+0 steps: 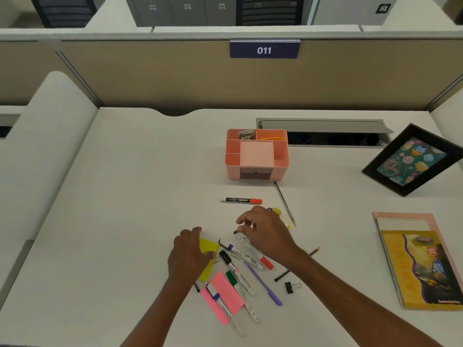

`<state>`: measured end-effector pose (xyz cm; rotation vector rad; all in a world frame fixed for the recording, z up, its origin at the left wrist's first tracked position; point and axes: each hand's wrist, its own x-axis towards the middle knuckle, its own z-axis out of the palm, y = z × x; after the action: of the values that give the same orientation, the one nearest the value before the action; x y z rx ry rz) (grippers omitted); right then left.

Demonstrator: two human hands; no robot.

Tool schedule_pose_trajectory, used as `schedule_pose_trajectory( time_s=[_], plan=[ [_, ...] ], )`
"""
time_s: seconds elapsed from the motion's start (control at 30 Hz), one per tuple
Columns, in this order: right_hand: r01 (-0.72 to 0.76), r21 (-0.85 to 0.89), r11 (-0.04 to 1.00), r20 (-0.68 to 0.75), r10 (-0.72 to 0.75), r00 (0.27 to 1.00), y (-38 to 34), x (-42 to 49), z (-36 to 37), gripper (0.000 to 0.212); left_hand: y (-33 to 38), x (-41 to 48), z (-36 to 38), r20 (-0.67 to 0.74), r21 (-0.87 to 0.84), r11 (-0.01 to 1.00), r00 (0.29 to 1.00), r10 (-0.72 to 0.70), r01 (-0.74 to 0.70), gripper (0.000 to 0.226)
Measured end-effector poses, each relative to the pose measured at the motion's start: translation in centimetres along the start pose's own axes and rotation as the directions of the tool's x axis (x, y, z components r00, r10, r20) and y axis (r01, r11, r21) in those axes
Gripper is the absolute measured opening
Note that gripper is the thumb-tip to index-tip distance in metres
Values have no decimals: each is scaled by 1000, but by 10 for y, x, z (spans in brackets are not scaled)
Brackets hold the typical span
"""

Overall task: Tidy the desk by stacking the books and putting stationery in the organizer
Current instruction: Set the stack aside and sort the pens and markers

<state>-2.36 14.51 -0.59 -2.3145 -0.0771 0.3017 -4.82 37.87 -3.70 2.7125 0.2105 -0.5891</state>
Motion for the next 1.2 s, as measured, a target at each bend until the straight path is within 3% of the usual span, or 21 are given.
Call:
schedule_pose_trajectory(
  time_s=[0.3,0.57,0.9,1.07,1.2],
  plan=[
    [-9,-47,999,-1,9,1000,-1,-19,7,9,-3,-3,17,-79,117,990,993,86,-77,85],
    [-25,-42,999,2,25,1000,-3,-27,13,14,1,2,11,-83,-153,988,997,-4,-8,84],
    [-82,56,995,54,79,995,-4,-26,21,15,1,1,16,-99,-304,948,993,71,-98,85],
    [-101,106,989,64,94,993,-3,-25,23,17,-4,1,12,-237,-344,914,962,139,-217,40],
    [-96,149,984,77,85,993,0,-24,25,34,6,-3,-3,-270,-399,873,946,182,-282,28]
  ],
)
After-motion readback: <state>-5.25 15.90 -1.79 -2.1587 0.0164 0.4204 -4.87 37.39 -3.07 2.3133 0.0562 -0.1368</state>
